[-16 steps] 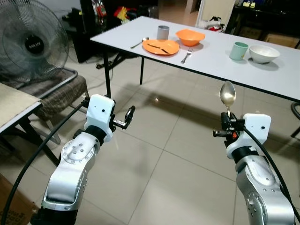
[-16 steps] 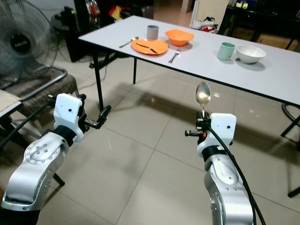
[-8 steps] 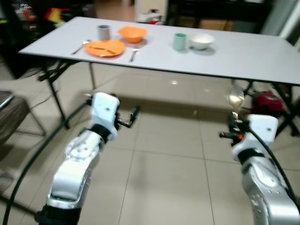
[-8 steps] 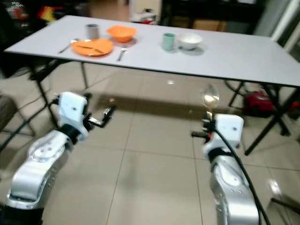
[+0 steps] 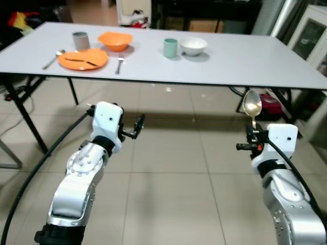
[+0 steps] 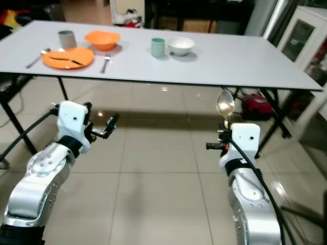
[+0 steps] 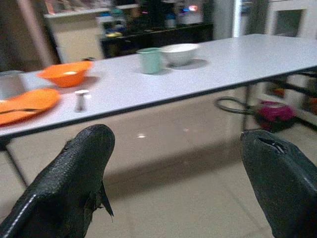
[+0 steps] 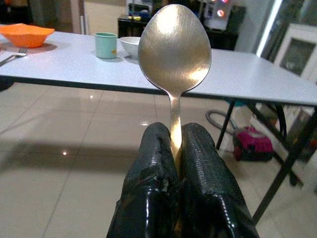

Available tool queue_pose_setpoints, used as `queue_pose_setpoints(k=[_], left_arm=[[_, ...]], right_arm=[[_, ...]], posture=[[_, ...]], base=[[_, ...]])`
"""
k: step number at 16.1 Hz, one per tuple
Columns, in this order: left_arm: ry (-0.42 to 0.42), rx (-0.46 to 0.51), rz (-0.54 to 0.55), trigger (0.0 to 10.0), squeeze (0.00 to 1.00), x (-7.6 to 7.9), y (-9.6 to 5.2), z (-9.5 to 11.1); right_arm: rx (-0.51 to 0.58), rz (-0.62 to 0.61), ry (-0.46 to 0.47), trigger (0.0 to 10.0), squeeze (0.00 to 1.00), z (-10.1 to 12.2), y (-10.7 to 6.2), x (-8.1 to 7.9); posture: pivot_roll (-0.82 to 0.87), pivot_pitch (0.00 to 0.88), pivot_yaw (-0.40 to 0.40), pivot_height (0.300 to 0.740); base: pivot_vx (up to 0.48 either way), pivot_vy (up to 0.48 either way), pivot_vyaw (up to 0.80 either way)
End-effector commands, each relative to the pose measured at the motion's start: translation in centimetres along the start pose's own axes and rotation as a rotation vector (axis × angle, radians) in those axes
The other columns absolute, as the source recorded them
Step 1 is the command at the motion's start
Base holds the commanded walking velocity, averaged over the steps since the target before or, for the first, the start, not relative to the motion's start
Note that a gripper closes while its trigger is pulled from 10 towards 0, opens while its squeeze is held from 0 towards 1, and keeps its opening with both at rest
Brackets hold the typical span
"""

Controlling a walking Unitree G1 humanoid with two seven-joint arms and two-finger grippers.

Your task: Setting the table

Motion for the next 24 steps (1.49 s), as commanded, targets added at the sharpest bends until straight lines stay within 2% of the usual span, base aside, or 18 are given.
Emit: queue_pose_setpoints(k=[1,3,9,16,24], left_arm=[[0.023,-0.009,0.052,10.0,0.00,-1.2,-0.3,-0.2],[0.042,-0.037,0.062,10.0,0.00,-1.4,-0.9,-1.4],[0.031,-0.020,0.061,10.0,0.00,-1.6,-0.8,-0.8],[0.026,-0.008,0.032,10.0,0.00,-1.1,-0.2,-0.5],[0.030,-0.006,0.029,10.0,0.00,-1.3,-0.1,-0.3]], right_arm=[[0.010,0.033,-0.005,10.0,0.00,0.2,0.2,-1.0],[0.014,0.051,-0.002,10.0,0.00,-0.1,0.3,-1.1],[0.005,0.042,0.050,10.0,0.00,-0.6,0.5,-1.1],[-0.001,0.049,0.061,10.0,0.00,-0.7,0.5,-1.1],[-0.005,0.060,0.083,10.0,0.00,-0.7,0.7,-1.4]], posture=[[0.00,0.000,-0.050,0.740],[0.01,0.000,-0.054,0.740],[0.02,0.000,-0.035,0.740],[0.01,0.000,-0.029,0.740],[0.01,0.000,-0.028,0.740]], base=[[0.289,0.000,0.00],[0.281,0.000,0.00],[0.282,0.000,0.00],[0.286,0.000,0.00],[0.288,0.000,0.00]])
Point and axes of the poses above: a point about 5 cm out from each wrist's last joint towards the gripper, its own y axis pointing out of the wrist towards the gripper, its own z axis along the axis of the wrist's last joint, x = y × z, the point moved 1 cm from there along y, pointing out of the wrist towards the gripper, and after that the axes turned 7 degrees about y, right-handed, at the moved point
